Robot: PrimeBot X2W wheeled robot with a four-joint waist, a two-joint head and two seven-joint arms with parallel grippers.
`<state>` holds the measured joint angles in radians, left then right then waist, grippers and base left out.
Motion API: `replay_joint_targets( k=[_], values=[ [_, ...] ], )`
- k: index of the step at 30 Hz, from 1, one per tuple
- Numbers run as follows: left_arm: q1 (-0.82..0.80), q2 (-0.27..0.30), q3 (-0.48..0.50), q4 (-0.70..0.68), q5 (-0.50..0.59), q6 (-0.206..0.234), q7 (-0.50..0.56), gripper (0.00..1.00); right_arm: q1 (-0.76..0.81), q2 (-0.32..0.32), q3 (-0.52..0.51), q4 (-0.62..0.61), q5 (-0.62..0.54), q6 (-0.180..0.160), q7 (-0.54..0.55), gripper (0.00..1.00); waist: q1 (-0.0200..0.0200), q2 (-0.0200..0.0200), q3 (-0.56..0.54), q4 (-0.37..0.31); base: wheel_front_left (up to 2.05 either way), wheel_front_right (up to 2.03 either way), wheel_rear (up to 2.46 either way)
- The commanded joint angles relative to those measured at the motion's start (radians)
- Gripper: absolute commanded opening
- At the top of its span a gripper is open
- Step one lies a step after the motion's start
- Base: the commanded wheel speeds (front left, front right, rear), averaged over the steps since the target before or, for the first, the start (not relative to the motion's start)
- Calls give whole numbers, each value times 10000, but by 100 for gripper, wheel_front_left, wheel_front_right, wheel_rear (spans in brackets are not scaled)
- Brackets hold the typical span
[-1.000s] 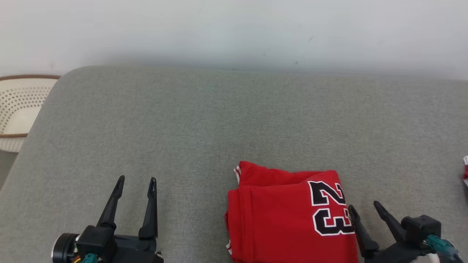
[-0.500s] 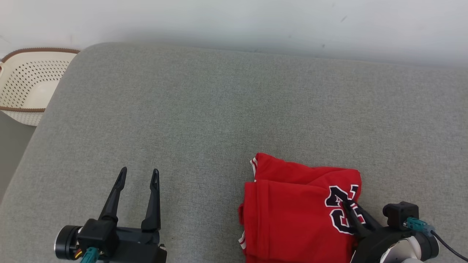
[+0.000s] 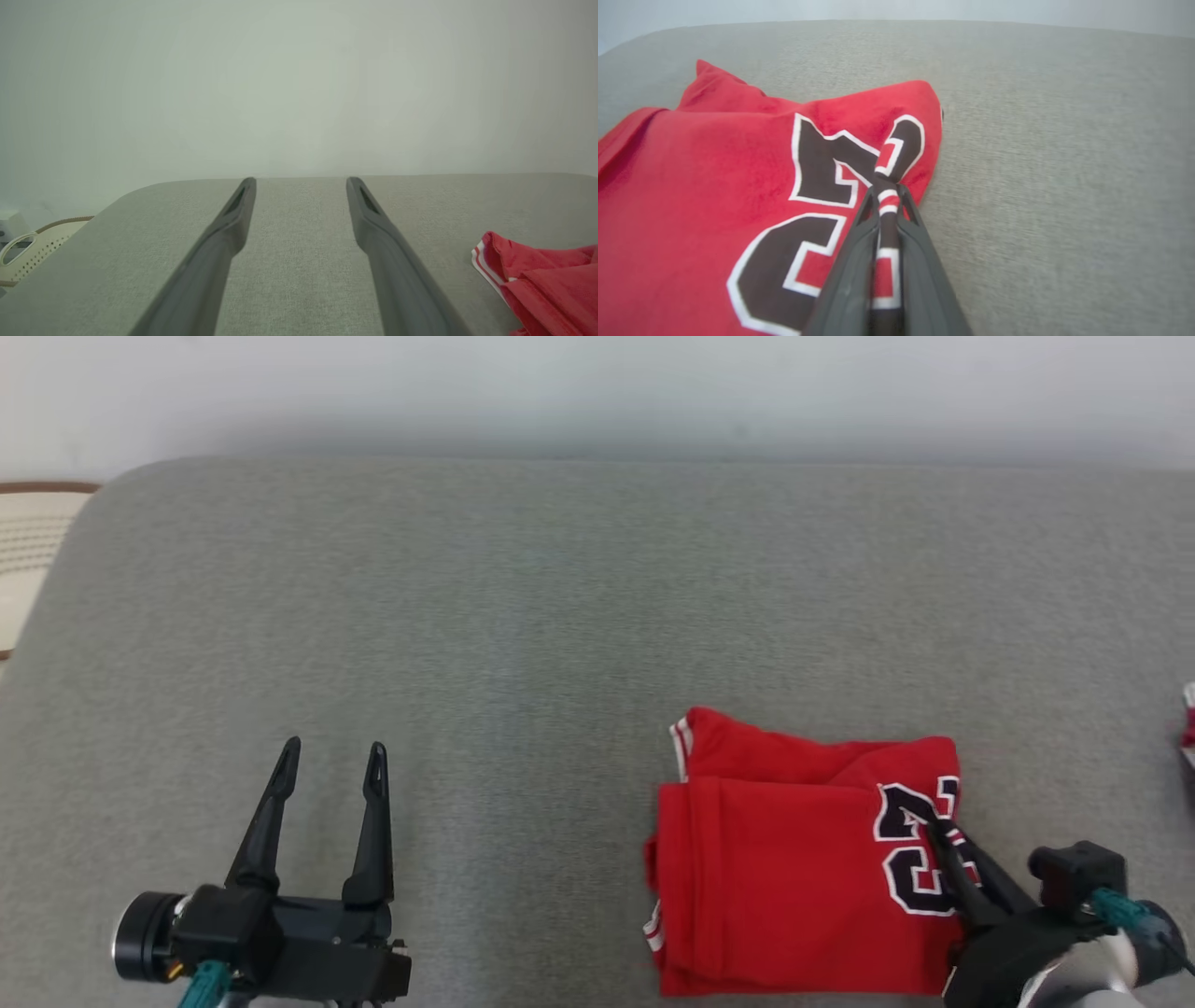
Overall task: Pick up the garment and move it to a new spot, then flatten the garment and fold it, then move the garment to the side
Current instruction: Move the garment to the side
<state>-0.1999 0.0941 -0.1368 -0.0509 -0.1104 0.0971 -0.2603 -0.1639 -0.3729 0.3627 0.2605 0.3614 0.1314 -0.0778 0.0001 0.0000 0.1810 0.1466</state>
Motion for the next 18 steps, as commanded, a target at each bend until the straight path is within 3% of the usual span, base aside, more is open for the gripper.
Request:
replay_joint_targets(
  k=[1, 12, 18],
  values=[
    [-149, 62, 2, -105, 165, -42, -32, 100, 224, -190, -225, -229, -220, -14, 28, 0, -1, 0, 313, -910, 0, 0, 0],
    [-622, 333, -62, -369, 401, -67, -26, 100, 642, -527, -1384, -1513, -1321, -13, 101, 0, -1, 0, 1221, -3111, 0, 0, 0],
    [-1073, 469, -193, -534, 542, -128, 126, 100, 152, -882, -1796, -2145, -1750, -13, 43, 0, -1, 0, 1800, -3786, 0, 0, 0]
  ],
)
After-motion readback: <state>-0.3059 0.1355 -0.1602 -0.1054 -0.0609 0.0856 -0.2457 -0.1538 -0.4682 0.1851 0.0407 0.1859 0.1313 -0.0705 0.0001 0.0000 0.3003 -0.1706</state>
